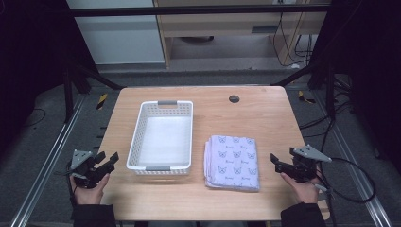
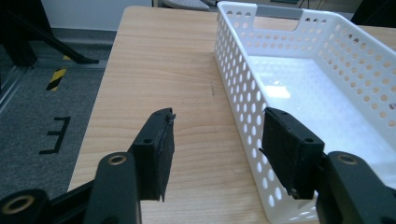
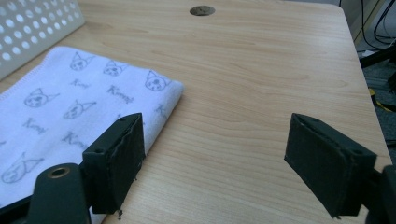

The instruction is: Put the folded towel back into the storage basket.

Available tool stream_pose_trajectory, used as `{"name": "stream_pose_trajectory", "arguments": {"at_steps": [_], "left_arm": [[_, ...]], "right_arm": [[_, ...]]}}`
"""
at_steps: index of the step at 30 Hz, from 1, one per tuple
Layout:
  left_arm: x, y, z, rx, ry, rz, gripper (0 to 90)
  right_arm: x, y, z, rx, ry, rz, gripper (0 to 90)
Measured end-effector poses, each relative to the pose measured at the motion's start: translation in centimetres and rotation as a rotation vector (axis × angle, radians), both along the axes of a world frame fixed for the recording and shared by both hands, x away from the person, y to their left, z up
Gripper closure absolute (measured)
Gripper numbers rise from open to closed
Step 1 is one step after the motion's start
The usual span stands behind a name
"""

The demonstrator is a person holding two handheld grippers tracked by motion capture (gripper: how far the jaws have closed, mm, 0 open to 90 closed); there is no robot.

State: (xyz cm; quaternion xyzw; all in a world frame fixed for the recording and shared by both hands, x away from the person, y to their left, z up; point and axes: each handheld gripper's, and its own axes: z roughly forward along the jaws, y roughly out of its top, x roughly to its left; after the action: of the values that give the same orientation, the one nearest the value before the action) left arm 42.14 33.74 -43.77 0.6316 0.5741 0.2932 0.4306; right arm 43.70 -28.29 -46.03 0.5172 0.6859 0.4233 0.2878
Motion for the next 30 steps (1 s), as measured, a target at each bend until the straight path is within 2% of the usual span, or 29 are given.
{"name": "stream_pose_trajectory", "arguments": {"at_steps": [6,10,12,17,21,26,30], "left_arm": [[-0.3,-1.3,1.0,-0.005,-0.020,-0.027,40.0],[-0.4,-2.0,1.5,-0.001,-0.030,-0.046,39.5],[-0.5,-2.4,1.8,-0.003,-0.040,-0.052,39.2],[-0.4,-3.2,2.3,0.009,-0.050,-0.073,38.9],[-0.2,-3.7,2.7,0.000,-0.054,-0.092,39.1],[0.0,-4.5,3.1,0.015,-0.060,-0.113,39.2],[0.2,-5.2,3.6,0.024,-0.064,-0.124,38.8]], "right_arm": [[-0.3,0.3,0.6,0.014,-0.027,0.014,21.7],[-0.4,0.4,0.9,0.002,-0.044,0.019,22.0],[-0.4,0.4,1.4,0.024,-0.052,0.019,23.1],[-0.3,0.4,2.0,0.028,-0.056,0.026,25.4],[-0.1,0.3,2.3,0.056,-0.054,0.048,30.9],[0.2,0.6,2.8,0.058,-0.043,0.072,32.5],[0.5,0.8,3.5,0.036,-0.049,0.085,32.8]]}}
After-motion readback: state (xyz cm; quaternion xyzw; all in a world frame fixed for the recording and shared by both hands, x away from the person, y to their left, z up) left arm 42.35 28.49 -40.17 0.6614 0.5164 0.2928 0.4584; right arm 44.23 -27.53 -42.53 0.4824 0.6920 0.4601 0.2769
